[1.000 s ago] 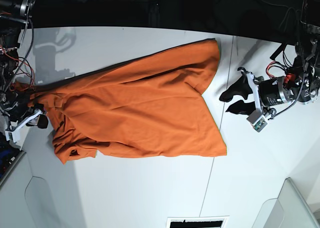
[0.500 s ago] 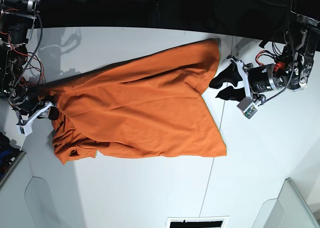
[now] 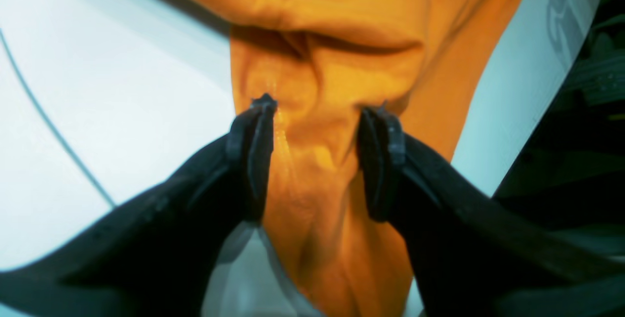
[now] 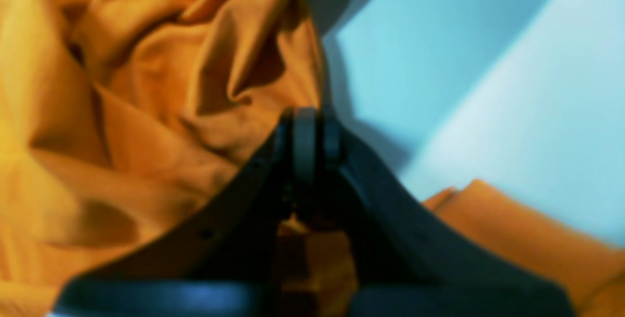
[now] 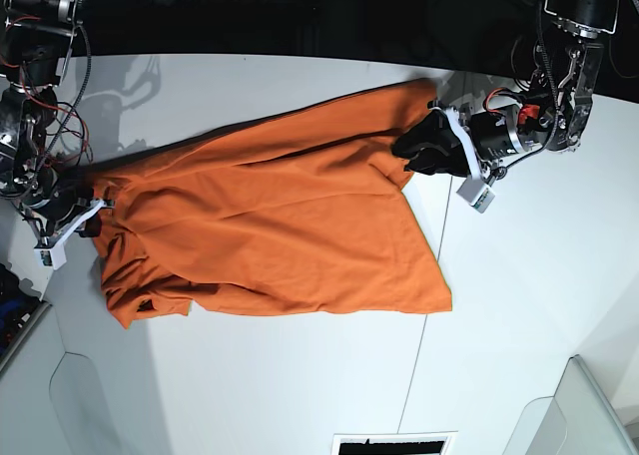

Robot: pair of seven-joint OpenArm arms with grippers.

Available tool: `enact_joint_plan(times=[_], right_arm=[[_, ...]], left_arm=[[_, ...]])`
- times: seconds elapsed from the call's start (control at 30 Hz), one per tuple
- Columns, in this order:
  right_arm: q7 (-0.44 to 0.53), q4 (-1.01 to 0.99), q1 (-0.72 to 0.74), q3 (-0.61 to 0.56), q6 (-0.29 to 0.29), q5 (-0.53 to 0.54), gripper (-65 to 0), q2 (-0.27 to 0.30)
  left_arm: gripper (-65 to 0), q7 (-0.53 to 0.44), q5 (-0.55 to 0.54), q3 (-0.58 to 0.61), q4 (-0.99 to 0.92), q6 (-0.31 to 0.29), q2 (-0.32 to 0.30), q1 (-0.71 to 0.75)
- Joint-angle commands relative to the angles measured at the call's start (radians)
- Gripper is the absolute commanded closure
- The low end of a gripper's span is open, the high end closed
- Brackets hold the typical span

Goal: Layout the t-shirt on the table in an organized manner, then fold the t-shirt properly
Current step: 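Release with the right gripper and regrasp the shirt corner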

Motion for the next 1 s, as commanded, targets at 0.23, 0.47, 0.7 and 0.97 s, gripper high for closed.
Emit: enact_joint_plan(times=[0.23, 0.47, 0.7, 0.97], right_arm=[[0.045, 0.012, 0.023, 0.007, -0.005, 0.003, 0.0, 0.113], [0.068, 0.013, 0.025, 0.016, -0.032, 0.091, -37.1, 0.163], [-0.063, 0.072, 0.025, 0.174, -0.031, 0.226, -38.8, 0.165], [-0.229, 0.147, 0.001, 0.410, 0.005, 0.372, -38.8, 0.168]], left_arm=[[-32.0, 0.016, 0.056, -0.006, -0.035, 0.015, -0.043, -0.013], [-32.0, 0.003, 0.095, -0.006, -0.036, 0.015, -0.043, -0.013], [-32.0, 0.003, 0.114, -0.006, -0.036, 0.015, -0.043, -0.013], [-32.0, -0.002, 0.113, -0.006, -0.036, 0.015, -0.043, -0.012]])
